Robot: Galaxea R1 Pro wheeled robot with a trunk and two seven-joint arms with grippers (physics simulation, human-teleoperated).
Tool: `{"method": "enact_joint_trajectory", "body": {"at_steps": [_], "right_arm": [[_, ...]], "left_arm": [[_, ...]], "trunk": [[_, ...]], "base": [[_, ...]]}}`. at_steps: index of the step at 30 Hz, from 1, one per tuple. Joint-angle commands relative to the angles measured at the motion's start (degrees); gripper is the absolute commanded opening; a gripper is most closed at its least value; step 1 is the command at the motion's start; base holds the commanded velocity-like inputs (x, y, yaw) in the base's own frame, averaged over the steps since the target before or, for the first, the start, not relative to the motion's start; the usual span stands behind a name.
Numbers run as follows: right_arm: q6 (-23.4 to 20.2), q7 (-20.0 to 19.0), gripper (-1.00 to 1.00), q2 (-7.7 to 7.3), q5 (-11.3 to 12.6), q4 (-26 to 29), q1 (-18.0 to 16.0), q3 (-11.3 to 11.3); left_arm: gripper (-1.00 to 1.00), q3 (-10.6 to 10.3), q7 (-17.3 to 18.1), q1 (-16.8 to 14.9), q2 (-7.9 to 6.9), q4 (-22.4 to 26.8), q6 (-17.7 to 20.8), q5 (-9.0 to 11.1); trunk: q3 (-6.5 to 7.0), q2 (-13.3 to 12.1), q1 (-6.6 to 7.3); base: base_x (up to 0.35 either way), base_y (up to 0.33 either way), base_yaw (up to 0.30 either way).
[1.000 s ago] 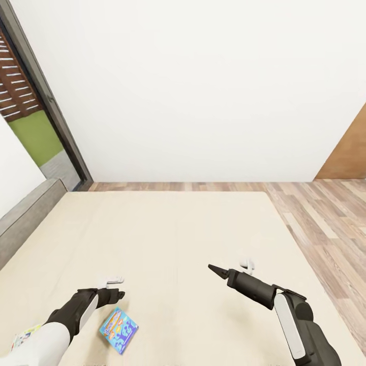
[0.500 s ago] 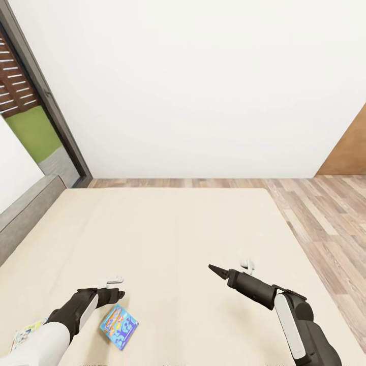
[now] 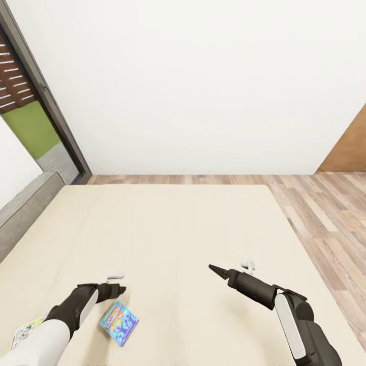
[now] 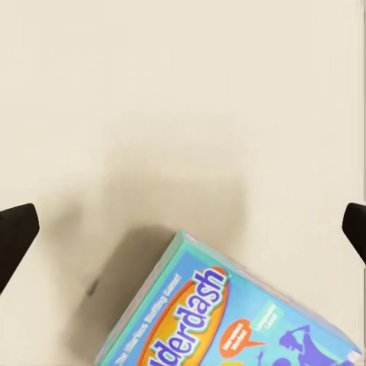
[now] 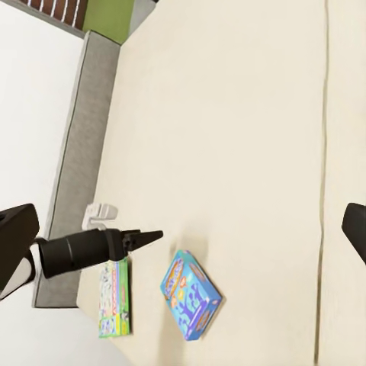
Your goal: Put all the toys in the child's room - the three board games (two on the bed and one on the table), the two jigsaw puzzles on the table, and the tennis ball on the table - inside the toy box on the table in the child's room.
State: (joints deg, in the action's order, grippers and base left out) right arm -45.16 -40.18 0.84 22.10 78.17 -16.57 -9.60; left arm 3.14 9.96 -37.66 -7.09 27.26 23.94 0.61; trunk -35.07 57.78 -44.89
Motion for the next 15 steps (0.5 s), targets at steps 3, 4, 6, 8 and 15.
{"method": "enact_joint_trajectory", "body": {"at_steps": [3,4,6,8,15], "right_arm": [[-0.31,-0.22,1.00,0.05,-0.04,-0.01,-0.04,-0.24],[-0.30,-0.23,1.00,0.04,-0.06,-0.02,-0.04,-0.26],[-0.29,-0.20,1.00,0.04,-0.08,-0.03,-0.04,-0.29],[-0.29,-0.19,1.00,0.04,-0.10,-0.03,-0.04,-0.30],[-0.33,-0.27,1.00,0.04,0.06,0.25,-0.04,-0.26]], "left_arm": [[1.00,0.35,0.60,-0.01,-0.06,1.01,0.95,0.07],[1.00,0.35,0.65,-0.02,-0.07,1.14,1.02,0.08],[1.00,0.36,0.77,0.00,-0.12,1.39,1.15,0.08],[1.00,0.37,0.81,-0.02,-0.15,1.49,1.20,0.08],[1.00,0.37,0.87,0.02,-0.05,1.64,1.20,0.09]], "trunk": [[-0.33,0.04,0.00],[-0.43,0.04,0.00],[-0.61,0.04,0.00],[-0.80,0.04,0.00],[-1.46,0.04,0.00]], "base": [[0.000,0.000,0.000],[0.000,0.000,0.000],[0.000,0.000,0.000],[0.000,0.000,0.000],[0.000,0.000,0.000]]}}
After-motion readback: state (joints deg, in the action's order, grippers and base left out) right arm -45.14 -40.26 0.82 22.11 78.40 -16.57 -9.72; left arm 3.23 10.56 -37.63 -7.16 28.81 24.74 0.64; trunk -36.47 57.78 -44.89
